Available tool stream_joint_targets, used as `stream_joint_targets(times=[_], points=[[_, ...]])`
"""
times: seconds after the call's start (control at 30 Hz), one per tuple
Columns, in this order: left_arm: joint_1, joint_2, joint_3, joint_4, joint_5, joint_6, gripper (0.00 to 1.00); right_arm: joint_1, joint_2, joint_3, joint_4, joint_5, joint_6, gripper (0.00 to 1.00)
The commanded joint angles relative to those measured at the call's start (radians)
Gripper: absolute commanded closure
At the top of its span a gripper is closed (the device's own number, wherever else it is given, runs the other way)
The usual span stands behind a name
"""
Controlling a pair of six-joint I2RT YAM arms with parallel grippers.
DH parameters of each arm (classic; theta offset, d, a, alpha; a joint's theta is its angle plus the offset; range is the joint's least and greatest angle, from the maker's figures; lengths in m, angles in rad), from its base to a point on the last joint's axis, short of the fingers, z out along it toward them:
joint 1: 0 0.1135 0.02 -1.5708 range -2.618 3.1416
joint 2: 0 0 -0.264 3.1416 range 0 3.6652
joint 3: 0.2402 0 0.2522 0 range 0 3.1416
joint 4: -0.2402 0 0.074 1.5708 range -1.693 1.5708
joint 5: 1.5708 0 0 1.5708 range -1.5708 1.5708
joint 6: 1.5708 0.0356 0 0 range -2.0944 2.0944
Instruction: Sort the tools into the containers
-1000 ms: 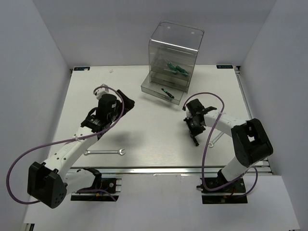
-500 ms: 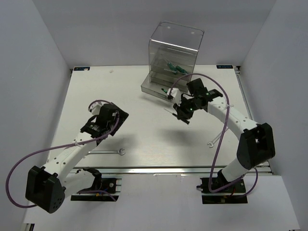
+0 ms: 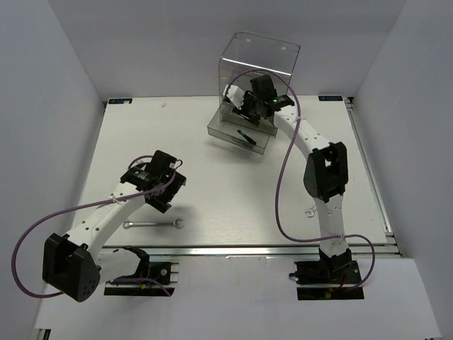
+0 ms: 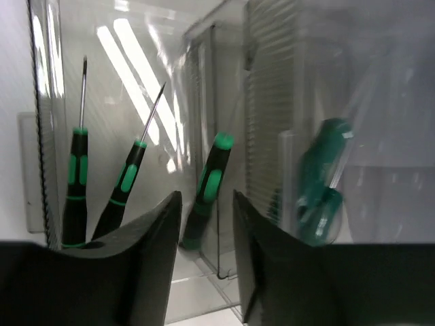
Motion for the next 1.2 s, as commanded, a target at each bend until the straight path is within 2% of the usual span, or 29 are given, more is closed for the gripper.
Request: stream_joint_targets(times=[0.0, 0.03, 0.1, 0.27, 0.3, 0.37, 0.4, 0.47, 0.5, 0.53, 0.57, 0.6, 0.67, 0.73, 0.83, 0.87, 0.97, 1.17], points=[[0.007, 0.005, 0.053, -0.174, 0.011, -0.073, 0.08, 0.003, 0.037, 0.028, -0.009, 0.061, -0.087, 0.56], [0.007, 0.016, 0.056, -0.192, 0.013, -0.083, 0.08, 0.004, 0.037, 0.017, 0.005, 0.072, -0.084, 0.46], [0.013, 0.03, 0.057, -0.251, 0.011, -0.108, 0.09, 0.003, 0.032, 0.008, 0.023, 0.069, -0.06, 0.41], [0.023, 0.073, 0.044, -0.288, 0.014, -0.11, 0.11, 0.004, -0.025, 0.018, -0.009, -0.016, -0.011, 0.45], [0.027, 0.077, 0.036, -0.286, 0.017, -0.11, 0.15, 0.001, -0.037, 0.029, -0.038, -0.114, -0.02, 0.52], [0.041, 0.091, 0.018, -0.28, 0.034, -0.106, 0.22, 0.0, -0.083, 0.014, -0.129, -0.208, -0.067, 0.66], [0.053, 0.102, -0.004, -0.274, 0.04, -0.108, 0.31, 0.0, -0.101, -0.004, -0.144, -0.31, -0.08, 0.81], [0.066, 0.106, -0.031, -0.248, 0.066, -0.102, 0.39, 0.0, -0.143, -0.053, -0.237, -0.427, -0.176, 0.87], [0.078, 0.106, -0.059, -0.236, 0.076, -0.1, 0.42, 0.003, -0.146, -0.063, -0.298, -0.54, -0.234, 0.89], [0.084, 0.106, -0.071, -0.226, 0.082, -0.097, 0.47, 0.006, -0.132, -0.06, -0.372, -0.578, -0.304, 0.91], [0.096, 0.106, -0.081, -0.21, 0.092, -0.085, 0.48, 0.019, -0.12, -0.049, -0.497, -0.595, -0.404, 0.92], [0.099, 0.112, -0.087, -0.209, 0.093, -0.082, 0.48, 0.029, -0.086, -0.043, -0.544, -0.593, -0.435, 0.96], [0.104, 0.122, -0.087, -0.217, 0.08, -0.071, 0.48, 0.046, -0.057, -0.044, -0.606, -0.574, -0.471, 1.0], [0.104, 0.142, -0.078, -0.223, 0.071, -0.062, 0.43, 0.055, -0.031, -0.069, -0.549, -0.517, -0.39, 1.0], [0.107, 0.175, -0.073, -0.251, 0.059, -0.048, 0.32, 0.073, -0.042, -0.165, -0.32, -0.37, -0.172, 1.0], [0.107, 0.183, -0.073, -0.249, 0.06, -0.045, 0.31, 0.084, -0.055, -0.226, -0.175, -0.269, -0.07, 1.0], [0.11, 0.192, -0.093, -0.226, 0.063, -0.033, 0.28, 0.092, -0.059, -0.268, -0.009, -0.091, 0.063, 1.0], [0.124, 0.212, -0.133, -0.156, 0.074, 0.012, 0.29, 0.096, 0.007, -0.248, 0.204, 0.262, 0.158, 1.0]])
